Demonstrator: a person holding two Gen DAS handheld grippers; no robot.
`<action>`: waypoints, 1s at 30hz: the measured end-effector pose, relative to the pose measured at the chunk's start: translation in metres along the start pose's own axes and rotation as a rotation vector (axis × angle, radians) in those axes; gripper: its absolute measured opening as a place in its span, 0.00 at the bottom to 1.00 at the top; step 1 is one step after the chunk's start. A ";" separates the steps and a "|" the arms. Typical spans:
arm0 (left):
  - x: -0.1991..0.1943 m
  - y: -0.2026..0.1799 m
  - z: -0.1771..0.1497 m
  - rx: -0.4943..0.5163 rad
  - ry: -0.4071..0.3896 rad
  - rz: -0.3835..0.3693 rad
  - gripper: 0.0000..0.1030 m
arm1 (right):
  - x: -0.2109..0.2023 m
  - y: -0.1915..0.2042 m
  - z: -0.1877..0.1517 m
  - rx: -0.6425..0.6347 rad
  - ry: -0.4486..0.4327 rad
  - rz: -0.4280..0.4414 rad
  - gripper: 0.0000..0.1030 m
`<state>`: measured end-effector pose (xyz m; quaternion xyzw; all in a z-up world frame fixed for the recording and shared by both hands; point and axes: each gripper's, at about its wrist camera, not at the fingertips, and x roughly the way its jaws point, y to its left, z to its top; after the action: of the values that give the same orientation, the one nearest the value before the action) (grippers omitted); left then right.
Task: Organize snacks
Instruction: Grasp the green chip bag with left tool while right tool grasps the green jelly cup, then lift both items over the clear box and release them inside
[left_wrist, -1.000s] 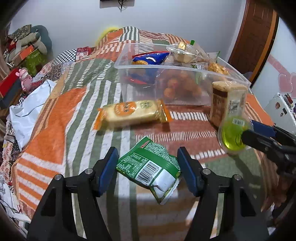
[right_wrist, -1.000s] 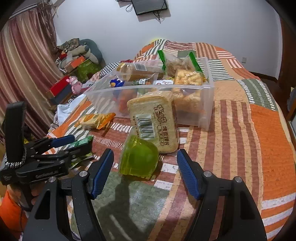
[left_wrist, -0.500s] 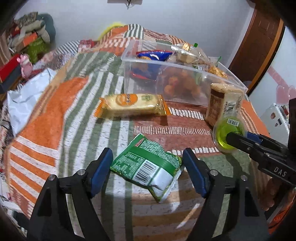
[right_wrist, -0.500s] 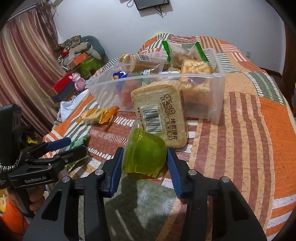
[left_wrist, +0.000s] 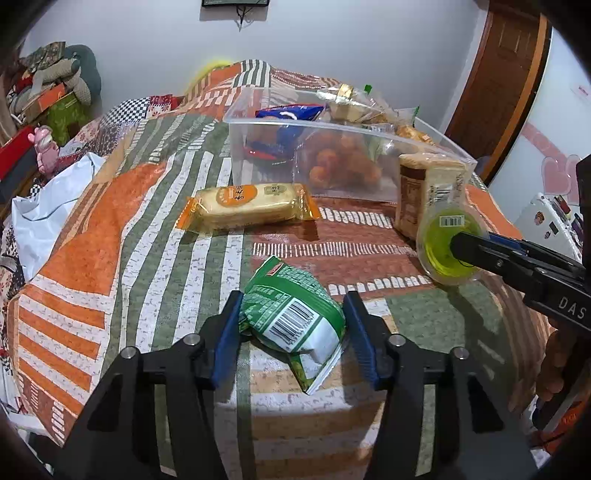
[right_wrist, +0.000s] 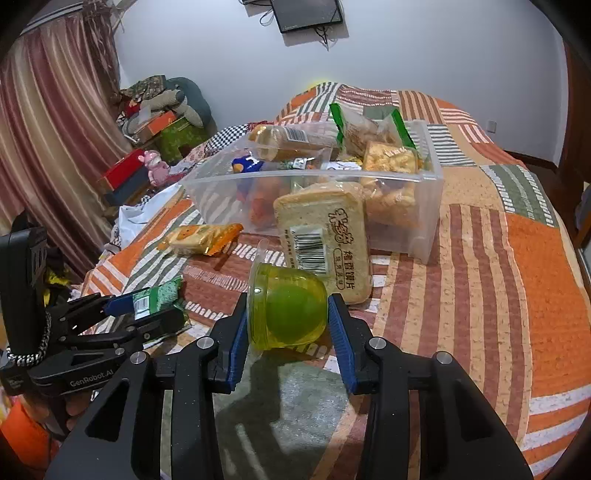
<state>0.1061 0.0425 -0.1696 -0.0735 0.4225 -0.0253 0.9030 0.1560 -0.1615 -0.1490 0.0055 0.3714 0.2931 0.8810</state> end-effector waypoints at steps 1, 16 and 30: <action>-0.002 0.000 0.000 -0.003 -0.003 -0.003 0.50 | -0.001 0.001 0.001 -0.002 -0.005 -0.002 0.36; -0.037 -0.003 0.028 0.002 -0.125 -0.027 0.46 | -0.026 0.009 0.025 -0.015 -0.106 -0.004 0.36; -0.054 -0.006 0.076 0.015 -0.234 -0.029 0.46 | -0.039 0.008 0.059 -0.017 -0.211 -0.034 0.36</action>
<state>0.1297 0.0511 -0.0794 -0.0753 0.3130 -0.0331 0.9462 0.1696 -0.1631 -0.0792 0.0227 0.2740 0.2789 0.9201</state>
